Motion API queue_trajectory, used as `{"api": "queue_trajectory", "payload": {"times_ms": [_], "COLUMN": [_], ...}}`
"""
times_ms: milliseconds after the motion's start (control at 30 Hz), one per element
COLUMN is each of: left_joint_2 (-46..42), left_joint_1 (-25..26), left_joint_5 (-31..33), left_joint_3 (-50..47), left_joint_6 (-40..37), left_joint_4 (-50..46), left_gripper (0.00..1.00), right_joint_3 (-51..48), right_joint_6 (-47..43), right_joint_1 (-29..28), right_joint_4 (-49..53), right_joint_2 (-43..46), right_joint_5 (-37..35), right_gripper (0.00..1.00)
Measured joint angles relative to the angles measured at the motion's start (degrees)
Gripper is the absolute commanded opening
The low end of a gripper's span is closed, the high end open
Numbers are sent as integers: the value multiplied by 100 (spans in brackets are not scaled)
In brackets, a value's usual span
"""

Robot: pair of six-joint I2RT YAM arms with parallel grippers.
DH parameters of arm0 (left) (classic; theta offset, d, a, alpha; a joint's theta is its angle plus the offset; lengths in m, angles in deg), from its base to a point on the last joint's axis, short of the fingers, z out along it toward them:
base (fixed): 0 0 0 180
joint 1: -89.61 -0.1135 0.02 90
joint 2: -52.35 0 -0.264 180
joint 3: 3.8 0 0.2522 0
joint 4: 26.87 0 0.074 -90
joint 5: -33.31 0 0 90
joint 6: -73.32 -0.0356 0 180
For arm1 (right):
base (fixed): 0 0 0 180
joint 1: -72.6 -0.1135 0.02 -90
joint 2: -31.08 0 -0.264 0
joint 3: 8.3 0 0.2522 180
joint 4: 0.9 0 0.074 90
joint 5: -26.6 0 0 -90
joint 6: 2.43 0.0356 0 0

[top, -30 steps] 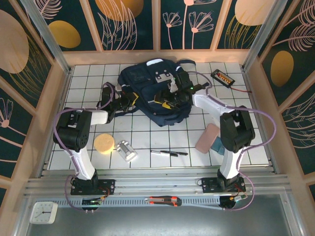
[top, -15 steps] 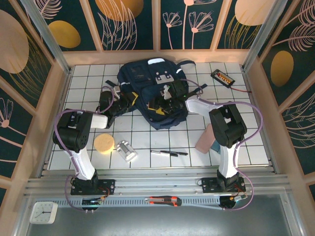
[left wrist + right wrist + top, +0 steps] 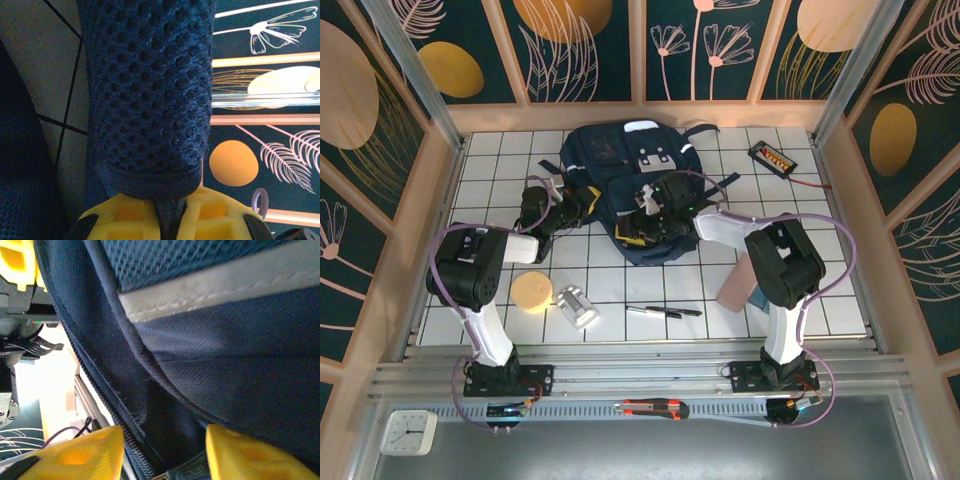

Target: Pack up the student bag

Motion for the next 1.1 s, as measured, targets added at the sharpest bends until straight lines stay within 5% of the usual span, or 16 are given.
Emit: {"api": "queue_trajectory", "payload": {"times_ms": [233,300,533,1100], "left_joint_2": [-164,-195,-433,-1394], "left_joint_1": [26,26,31,326], "left_joint_5": [-20,-13,44,52], "left_joint_3": [-90,-131,-332,-424], "left_joint_6": [-4,-4,-7,-942], "left_joint_4": [-9,-9,-11,-1174], "left_gripper": [0,0,0,0], "right_joint_3": [0,0,-35,-1187], "right_joint_6": [48,90,310,328], "right_joint_1": [-175,-197,-210,-214], "right_joint_4": [-31,-26,-63,31], "right_joint_2": [0,0,46,1971], "right_joint_5": [-22,-79,-326,-1888], "right_gripper": [60,55,1,0]}}
